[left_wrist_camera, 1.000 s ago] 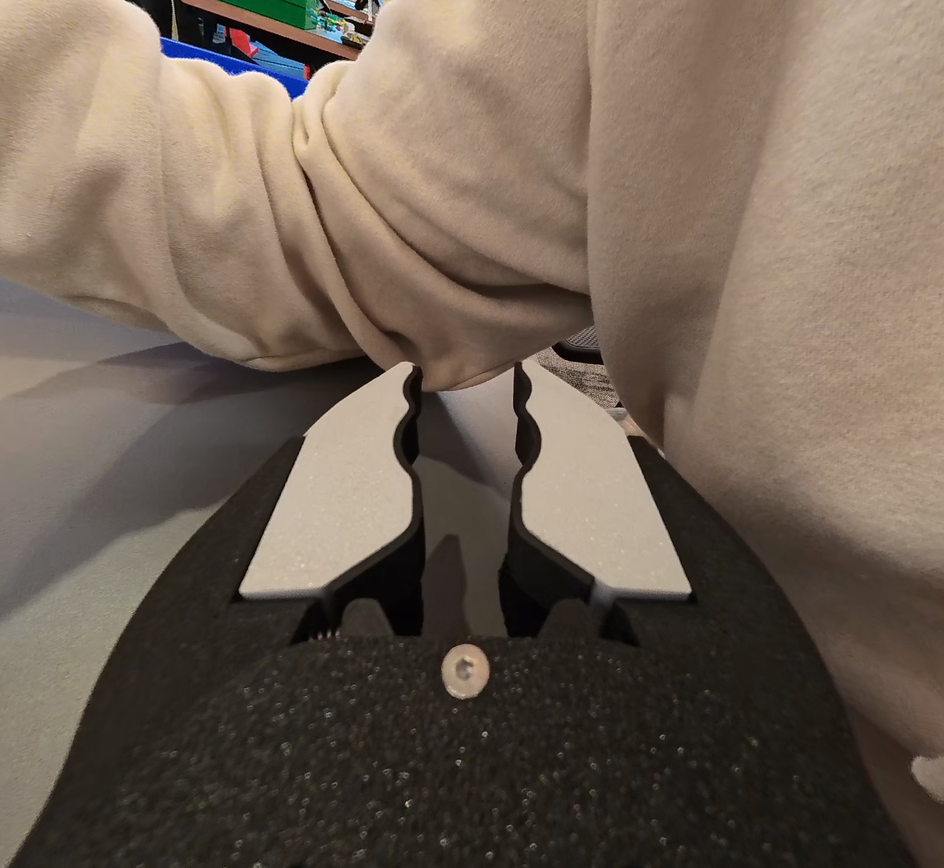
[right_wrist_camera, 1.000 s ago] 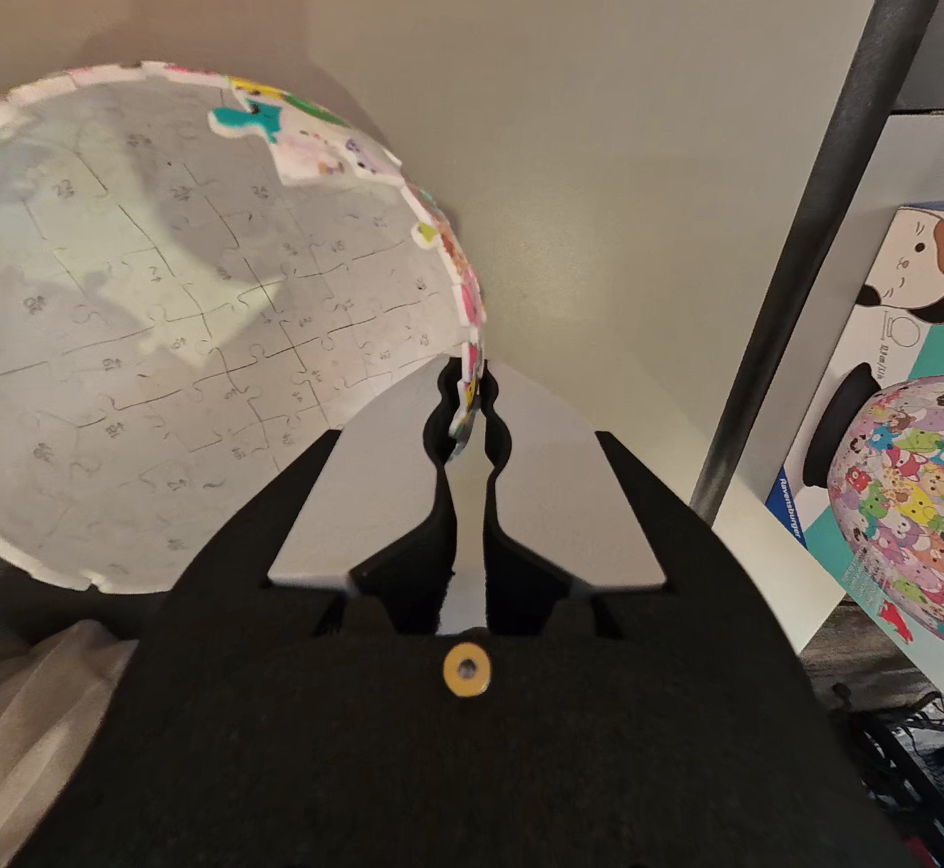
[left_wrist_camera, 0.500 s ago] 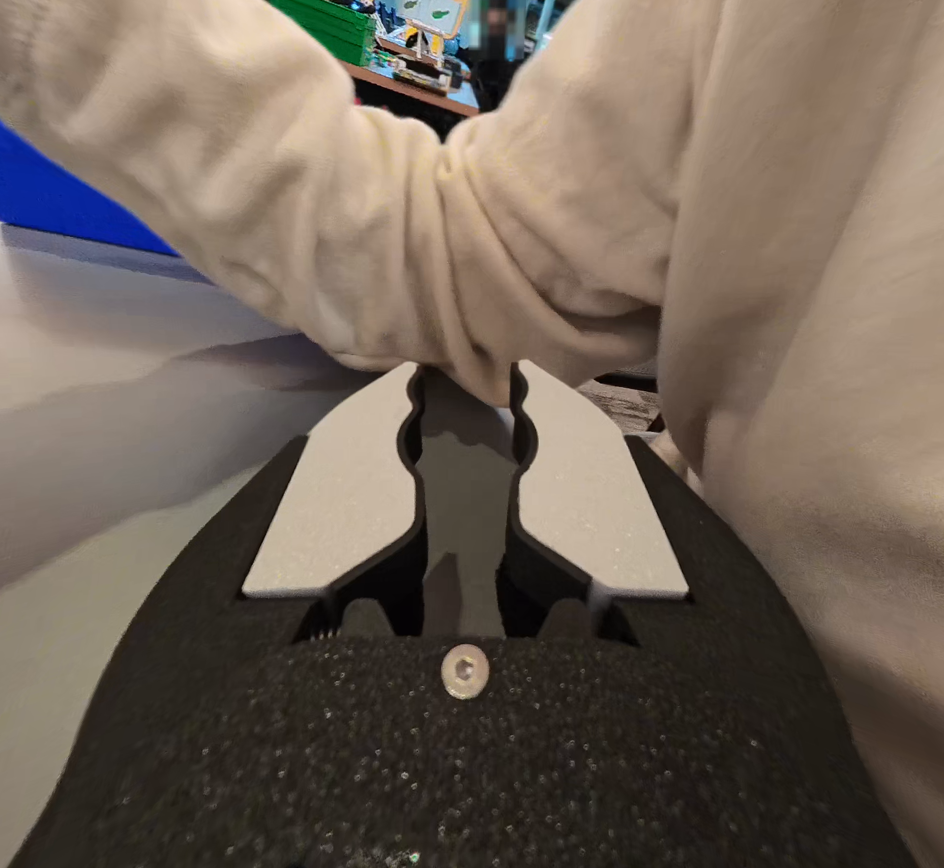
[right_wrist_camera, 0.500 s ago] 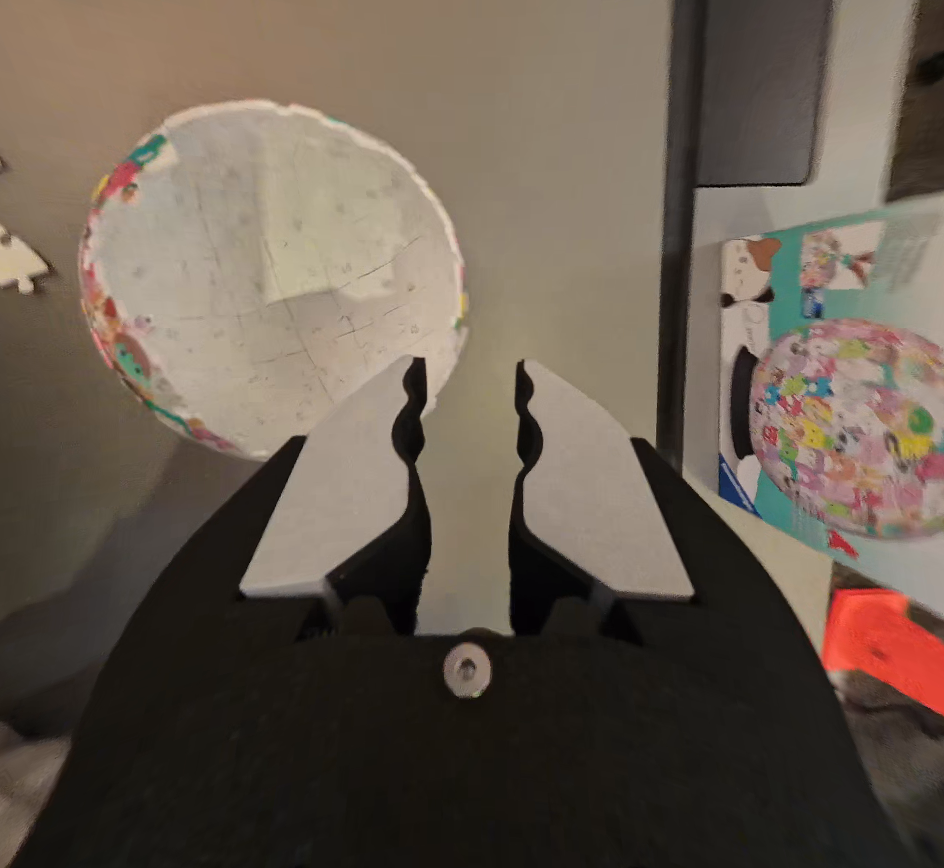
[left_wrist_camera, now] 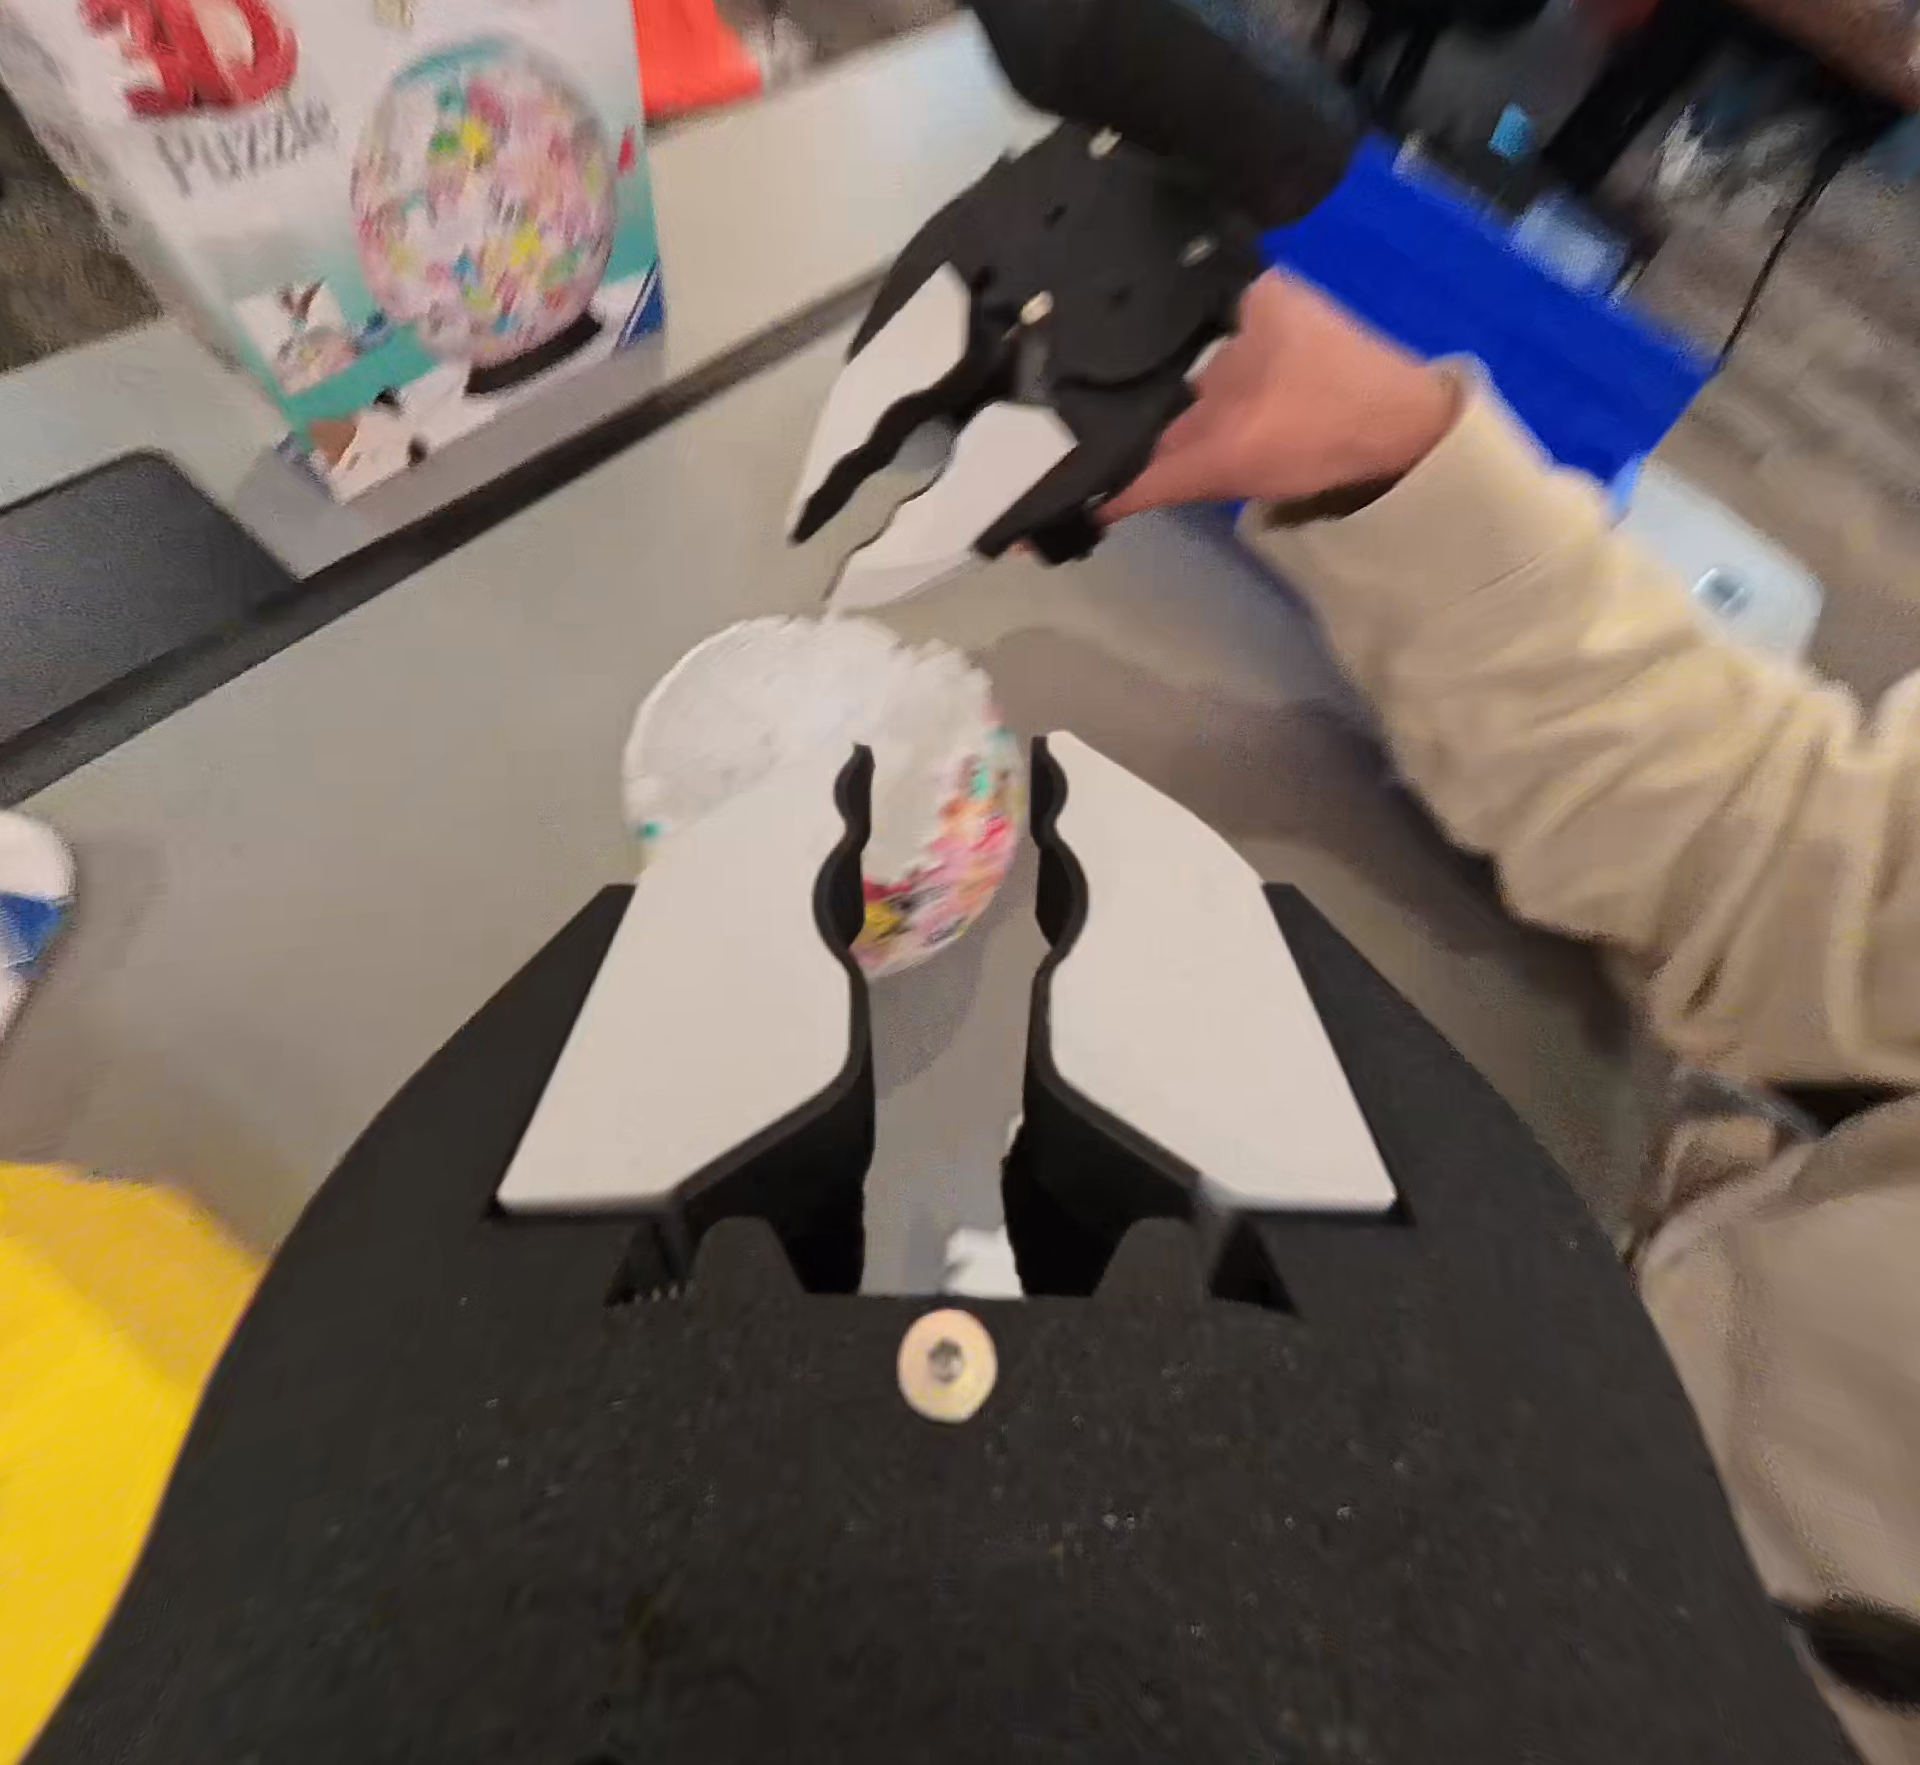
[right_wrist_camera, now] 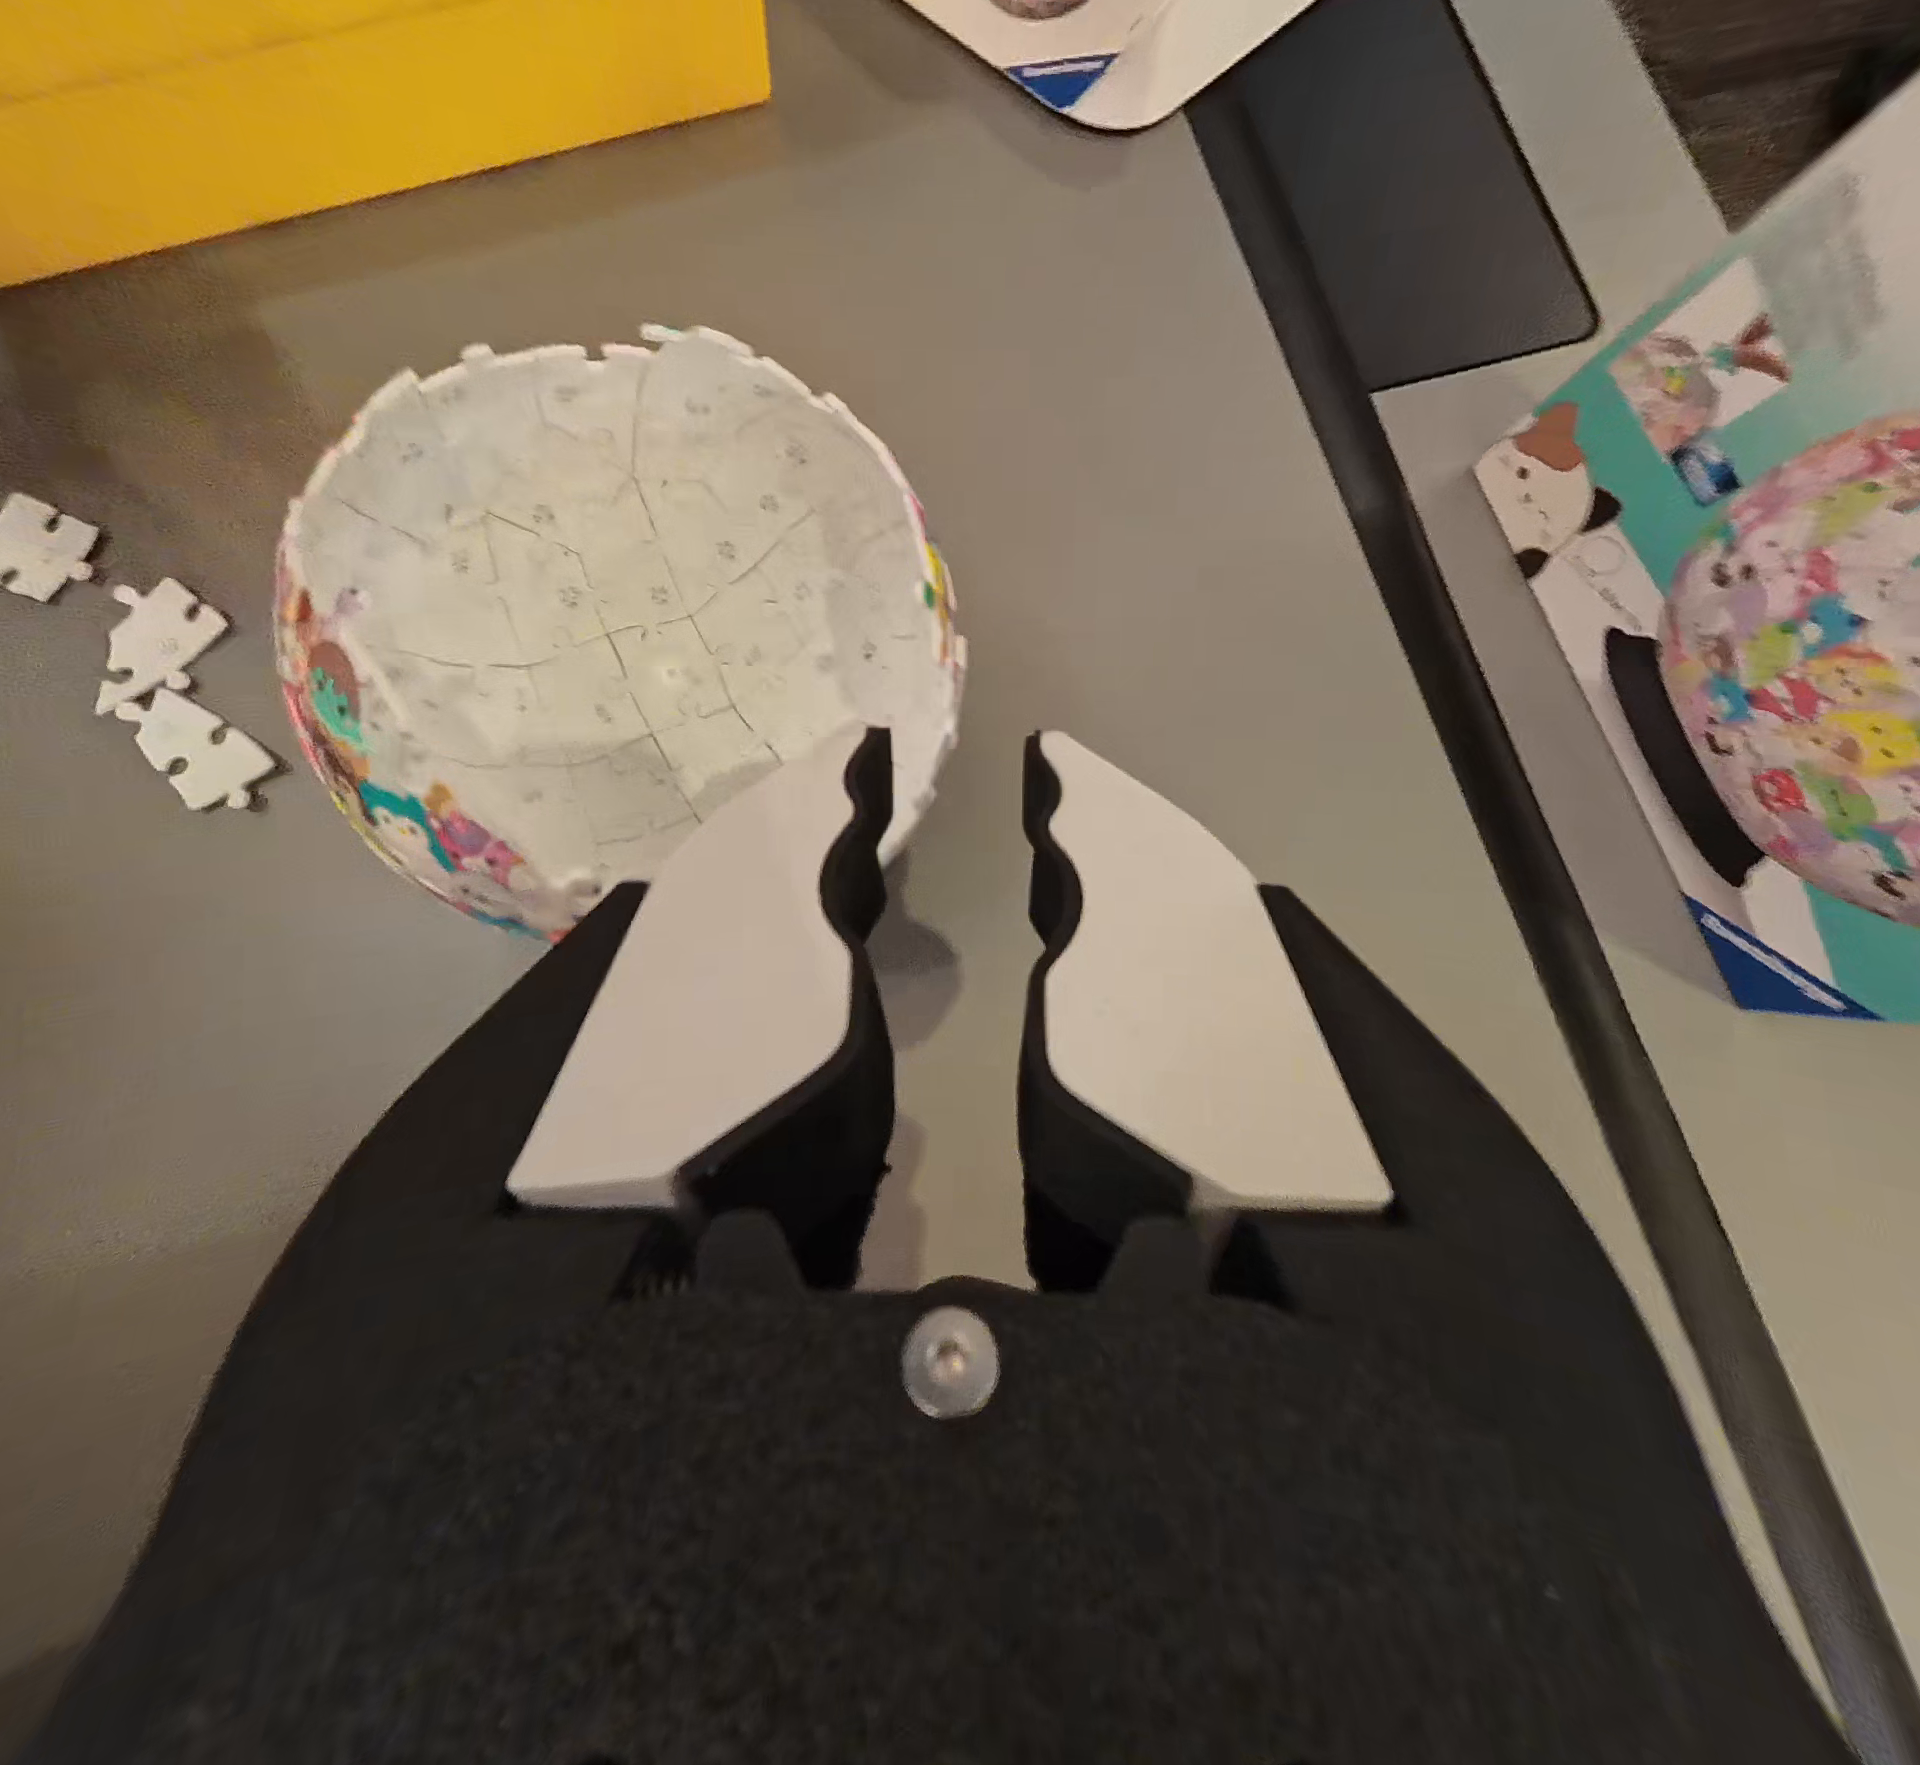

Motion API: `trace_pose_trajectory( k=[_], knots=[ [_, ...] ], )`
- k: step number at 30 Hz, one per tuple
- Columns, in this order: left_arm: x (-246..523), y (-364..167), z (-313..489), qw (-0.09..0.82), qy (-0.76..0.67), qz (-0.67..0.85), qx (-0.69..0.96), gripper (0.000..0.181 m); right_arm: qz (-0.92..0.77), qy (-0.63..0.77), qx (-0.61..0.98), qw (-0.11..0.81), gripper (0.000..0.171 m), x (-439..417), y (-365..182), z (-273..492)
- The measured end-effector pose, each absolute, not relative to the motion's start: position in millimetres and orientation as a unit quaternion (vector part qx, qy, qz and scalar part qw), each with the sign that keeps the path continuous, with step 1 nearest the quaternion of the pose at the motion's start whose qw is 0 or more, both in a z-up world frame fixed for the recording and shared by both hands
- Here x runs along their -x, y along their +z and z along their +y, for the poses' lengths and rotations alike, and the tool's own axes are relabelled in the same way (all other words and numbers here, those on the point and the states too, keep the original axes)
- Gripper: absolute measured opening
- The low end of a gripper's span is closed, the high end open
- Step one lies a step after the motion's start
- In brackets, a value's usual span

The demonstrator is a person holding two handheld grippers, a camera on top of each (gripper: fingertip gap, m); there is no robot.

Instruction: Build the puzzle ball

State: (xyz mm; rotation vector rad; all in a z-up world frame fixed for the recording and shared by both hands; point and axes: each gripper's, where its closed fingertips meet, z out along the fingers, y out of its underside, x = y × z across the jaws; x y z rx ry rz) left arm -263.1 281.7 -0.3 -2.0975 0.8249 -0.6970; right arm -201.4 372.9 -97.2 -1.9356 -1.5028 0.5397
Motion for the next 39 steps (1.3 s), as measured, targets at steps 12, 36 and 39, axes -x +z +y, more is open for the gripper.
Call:
trace_pose_trajectory(
  k=[12,36,39],
  knots=[
    [240,-72,364,0.234,-0.14,0.62,0.736,0.028,-0.578,0.175,0.744,0.286,0.014,209,-118,377],
    [238,-107,376,0.215,-0.126,0.627,0.738,0.024,-0.57,0.202,0.74,0.295,0.007,217,-128,376],
    [237,-111,376,0.21,-0.129,0.627,0.739,0.022,-0.569,0.202,0.738,0.3,0.005,217,-128,377]
  ],
)
